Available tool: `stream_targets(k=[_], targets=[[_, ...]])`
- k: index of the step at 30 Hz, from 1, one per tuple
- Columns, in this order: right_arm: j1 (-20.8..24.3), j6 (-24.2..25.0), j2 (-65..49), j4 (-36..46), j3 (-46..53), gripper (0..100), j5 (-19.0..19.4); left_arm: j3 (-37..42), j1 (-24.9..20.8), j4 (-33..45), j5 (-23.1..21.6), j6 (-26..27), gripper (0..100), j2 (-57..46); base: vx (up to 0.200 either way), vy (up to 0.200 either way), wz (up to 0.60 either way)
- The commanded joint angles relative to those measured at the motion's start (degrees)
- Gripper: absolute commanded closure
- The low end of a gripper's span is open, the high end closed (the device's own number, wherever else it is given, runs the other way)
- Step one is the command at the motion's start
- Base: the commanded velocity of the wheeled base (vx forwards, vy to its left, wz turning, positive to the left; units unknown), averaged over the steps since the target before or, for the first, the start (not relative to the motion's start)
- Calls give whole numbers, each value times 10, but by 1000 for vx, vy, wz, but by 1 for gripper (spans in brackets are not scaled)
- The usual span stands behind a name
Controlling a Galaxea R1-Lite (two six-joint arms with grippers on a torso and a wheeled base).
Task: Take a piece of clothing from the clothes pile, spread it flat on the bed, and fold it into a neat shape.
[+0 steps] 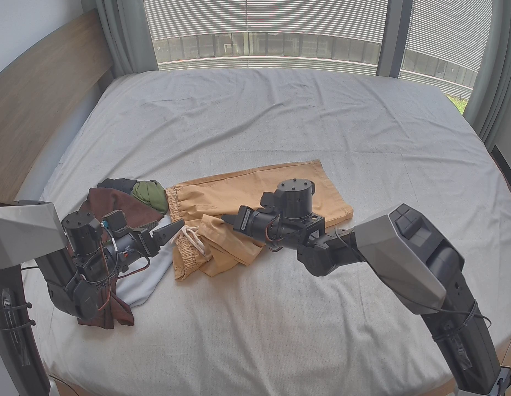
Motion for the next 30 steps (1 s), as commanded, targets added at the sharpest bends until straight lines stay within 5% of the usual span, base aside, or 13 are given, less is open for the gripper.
stream_targets(k=[1,19,20,30], targets=[[12,2,81,47,-96,100,-2,-6,5,0,1,-3,0,6,0,0,0],[22,11,128,125,-96,100,-33,-8,5,0,1,-3,0,11,0,0,0],[22,15,120,125,-96,0,-35,-8,5,0,1,-3,0,11,0,0,0],[22,20,-28,126,-96,0,-61,-7,2,0,1,-2,0,17,0,0,0]])
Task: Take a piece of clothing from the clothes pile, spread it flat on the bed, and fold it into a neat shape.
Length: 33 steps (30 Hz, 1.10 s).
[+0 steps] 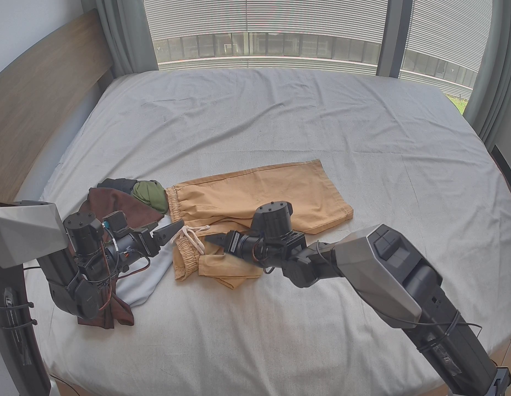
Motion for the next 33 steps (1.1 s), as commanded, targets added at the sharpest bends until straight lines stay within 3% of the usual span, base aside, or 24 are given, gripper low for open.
stream_targets(k=[1,7,11,19,33], targets=[[0,-8,-126,-3,0,0,0,1,-2,0,0,1,0,9,0,0,0],[-8,-42,-212,-17,142,0,-12,-1,-2,0,0,1,0,11,0,0,0],[-13,-51,-241,-78,243,0,-33,0,2,0,0,0,0,9,0,0,0],[-12,-53,-291,-170,410,0,-34,-1,1,0,0,-6,0,-1,0,0,0],[-1,-27,-262,-222,481,0,-33,-1,3,0,0,-8,0,-13,0,0,0]])
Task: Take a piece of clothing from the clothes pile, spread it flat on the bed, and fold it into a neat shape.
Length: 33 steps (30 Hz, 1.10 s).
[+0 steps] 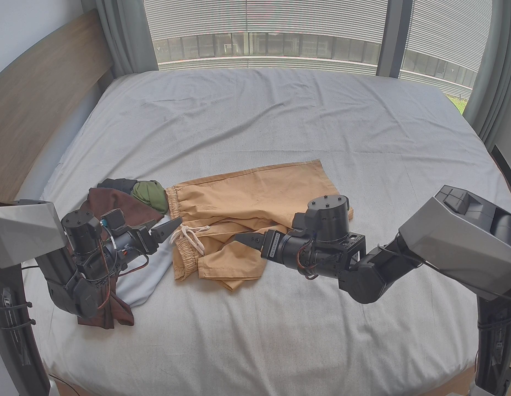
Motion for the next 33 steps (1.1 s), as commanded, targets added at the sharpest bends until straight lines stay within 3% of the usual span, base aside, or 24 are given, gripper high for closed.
stream_targets(k=[1,8,17,33], targets=[[6,14,14,0,8,0,0,0,0,0,0,0,0,-6,0,0,0],[6,35,47,-1,6,0,-2,-1,4,0,0,-2,0,-6,0,0,0],[7,51,62,-2,17,0,0,-1,5,0,-2,-47,0,-21,0,0,0],[10,98,102,-41,7,0,-2,-2,5,0,-3,-48,0,-25,0,0,0]])
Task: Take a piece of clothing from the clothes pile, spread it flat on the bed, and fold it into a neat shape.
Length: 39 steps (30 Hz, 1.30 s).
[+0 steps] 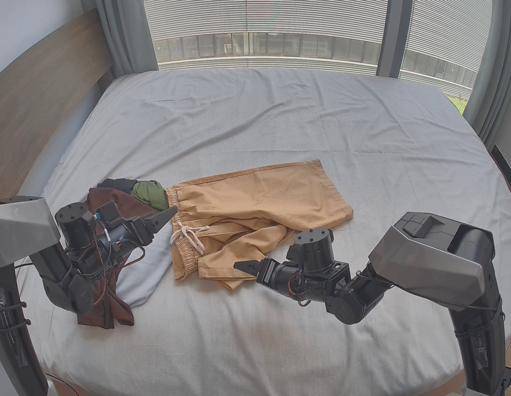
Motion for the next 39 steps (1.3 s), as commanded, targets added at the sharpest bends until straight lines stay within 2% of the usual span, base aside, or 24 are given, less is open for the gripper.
stream_targets(k=[1,11,16,23,39], targets=[[0,9,17,0,-9,0,-1,1,0,0,0,1,0,0,0,0,0],[-1,27,20,16,-33,0,-1,0,1,0,0,1,0,1,0,0,0],[3,26,37,71,-96,0,-29,0,4,0,0,1,0,-1,0,0,0],[7,27,57,152,-169,0,-45,-5,11,0,0,1,0,-2,0,0,0],[17,58,51,207,-186,0,-46,-6,12,-1,0,1,0,-5,0,0,0]])
